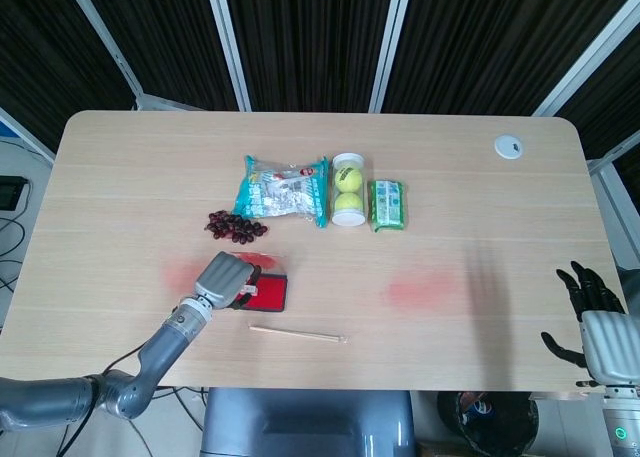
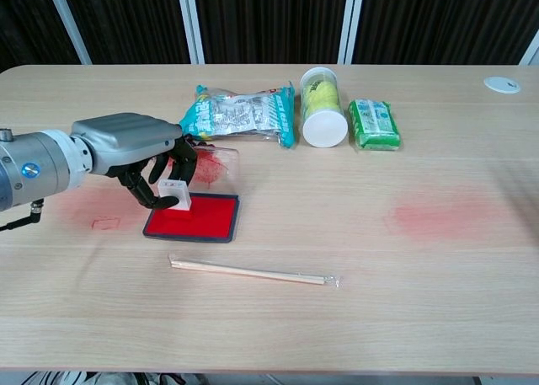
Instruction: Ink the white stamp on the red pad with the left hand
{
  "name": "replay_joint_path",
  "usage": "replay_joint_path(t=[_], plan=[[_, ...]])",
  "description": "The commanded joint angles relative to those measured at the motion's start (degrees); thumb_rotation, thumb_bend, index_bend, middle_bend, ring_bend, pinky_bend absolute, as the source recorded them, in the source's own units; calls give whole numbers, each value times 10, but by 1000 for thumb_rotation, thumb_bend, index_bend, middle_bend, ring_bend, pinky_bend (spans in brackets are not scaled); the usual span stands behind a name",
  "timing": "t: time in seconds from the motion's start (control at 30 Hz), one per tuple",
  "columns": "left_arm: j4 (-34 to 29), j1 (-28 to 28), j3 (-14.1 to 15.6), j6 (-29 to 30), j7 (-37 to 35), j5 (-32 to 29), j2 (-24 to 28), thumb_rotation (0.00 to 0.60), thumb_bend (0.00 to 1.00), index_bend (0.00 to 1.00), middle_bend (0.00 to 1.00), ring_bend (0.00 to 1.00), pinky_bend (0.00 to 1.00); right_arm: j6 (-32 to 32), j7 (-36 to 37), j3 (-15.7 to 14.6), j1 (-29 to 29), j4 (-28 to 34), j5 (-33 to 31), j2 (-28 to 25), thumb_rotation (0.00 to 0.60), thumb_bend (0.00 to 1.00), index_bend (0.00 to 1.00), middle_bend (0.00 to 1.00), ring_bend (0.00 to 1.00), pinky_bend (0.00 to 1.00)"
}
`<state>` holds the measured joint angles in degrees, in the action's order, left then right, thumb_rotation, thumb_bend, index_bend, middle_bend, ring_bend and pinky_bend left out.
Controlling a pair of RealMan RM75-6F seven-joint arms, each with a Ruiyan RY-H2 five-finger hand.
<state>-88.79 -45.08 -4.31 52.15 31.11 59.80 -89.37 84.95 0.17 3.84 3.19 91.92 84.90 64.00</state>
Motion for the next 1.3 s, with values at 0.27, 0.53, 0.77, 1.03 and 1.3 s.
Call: replay_joint_path(t=[0.27,0.53,0.77,1.03,1.3], plan=[[-46,13,2,21,-14,22,61,600,480,684,645,527,628,1,1,0,0,-1,1,0,600,285,133,0,0,191],[-27,44,29,25,-59,37,98,600,480,674,636,520,624,2,-3,0,-1,-1,1,1,600,285,133,0,0,191],[8,60,43,16,-100,57,95,600,480,660,620,518,622,3,-5,0,-1,-1,1,2,600,285,134,0,0,191],[40,66,50,8,-128,83,82,600,480,658,618,515,620,3,-4,0,-1,-1,1,1,600,285,135,0,0,191],[62,67,52,-3,-143,98,68,600,479,643,606,510,616,3,-3,0,-1,-1,2,2,600,285,135,0,0,191]])
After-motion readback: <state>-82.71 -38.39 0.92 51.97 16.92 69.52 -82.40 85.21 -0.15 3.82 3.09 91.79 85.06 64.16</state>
